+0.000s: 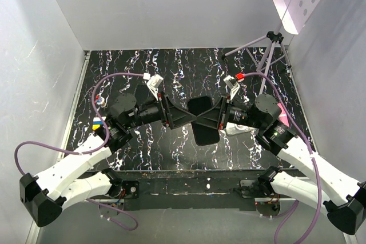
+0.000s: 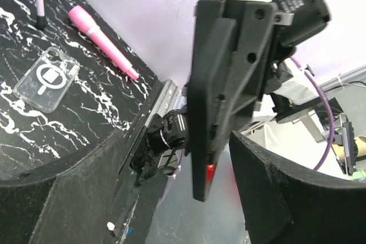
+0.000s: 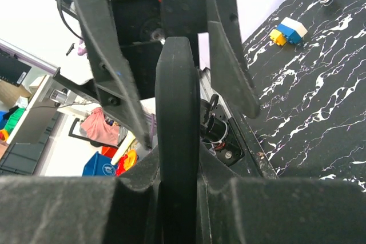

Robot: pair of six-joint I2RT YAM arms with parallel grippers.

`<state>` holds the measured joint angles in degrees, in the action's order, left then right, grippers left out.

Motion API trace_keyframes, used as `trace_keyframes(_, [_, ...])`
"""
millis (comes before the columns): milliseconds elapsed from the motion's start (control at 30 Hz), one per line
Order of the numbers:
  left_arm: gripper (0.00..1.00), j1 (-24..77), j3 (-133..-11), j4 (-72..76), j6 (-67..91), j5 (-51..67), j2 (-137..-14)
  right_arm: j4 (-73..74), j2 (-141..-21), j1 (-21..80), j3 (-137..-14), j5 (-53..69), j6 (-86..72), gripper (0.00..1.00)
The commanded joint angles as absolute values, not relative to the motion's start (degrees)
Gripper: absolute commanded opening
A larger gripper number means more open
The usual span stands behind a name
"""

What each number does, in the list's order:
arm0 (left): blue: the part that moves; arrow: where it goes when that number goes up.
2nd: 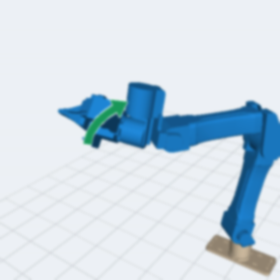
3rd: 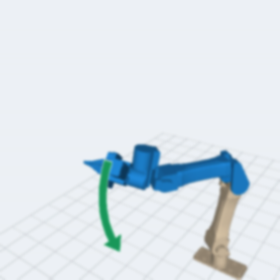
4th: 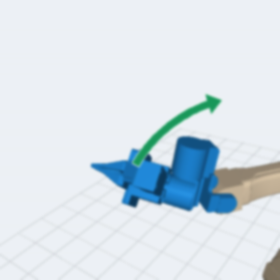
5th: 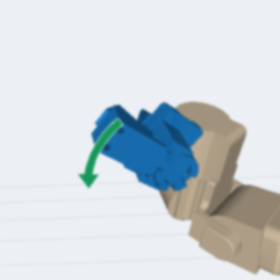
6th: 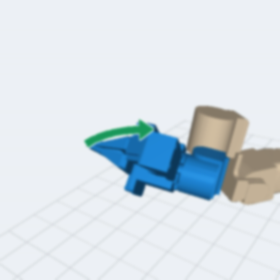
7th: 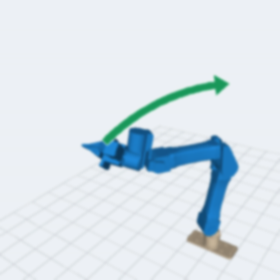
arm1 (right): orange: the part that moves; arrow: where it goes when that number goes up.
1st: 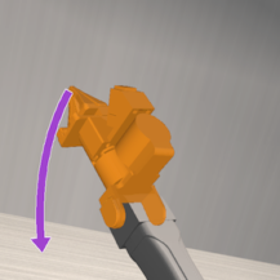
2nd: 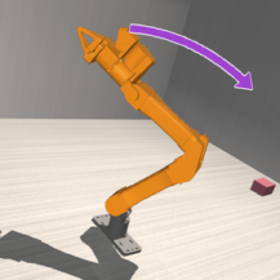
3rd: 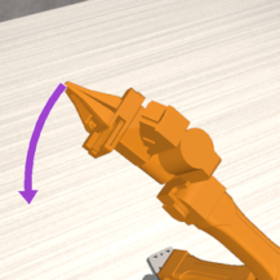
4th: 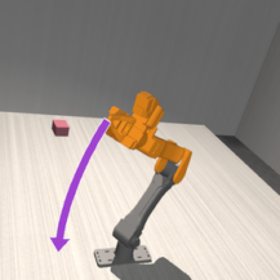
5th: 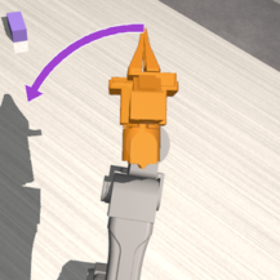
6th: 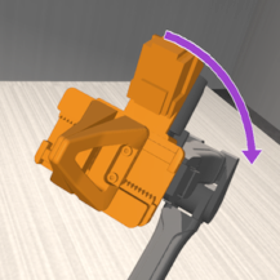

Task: Take the phone out of the phone case
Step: Remove the phone case from the phone.

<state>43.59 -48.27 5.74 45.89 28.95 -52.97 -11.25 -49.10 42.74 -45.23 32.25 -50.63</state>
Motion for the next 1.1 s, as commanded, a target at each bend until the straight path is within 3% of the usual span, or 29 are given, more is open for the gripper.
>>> trace_keyframes(0, [0.70,43.3,-46.5,10.5,50.4,30.2,-53.3,-13.6,-46.9,42.5,-46.7,27.0,-52.2,0.01])
trace_keyframes(100, [0.70,43.4,-42.3,12.6,52.2,31.4,-52.1,-10.5,-46.2,42.1,-46.7,20.8,-54.9,0.01])
trace_keyframes(300, [0.69,43.6,-32.1,25.2,61.8,34.1,-50.3,-17.9,-47.5,41.4,-45.4,18.5,-61.3,0.01])
trace_keyframes(633, [0.51,44.0,-31.5,36.4,64.5,37.7,-54.2,-22.1,-50.3,41.4,-45.0,20.2,-64.4,0.01])
trace_keyframes(833, [0.66,44.4,-30.1,41.0,66.2,39.5,-54.5,-21.0,-50.0,41.2,-44.9,18.8,-64.2,0.01])
trace_keyframes(1067, [0.68,44.7,-30.0,42.0,66.2,39.0,-54.6,-21.0,-51.1,41.1,-45.5,19.4,-64.1,0.01])
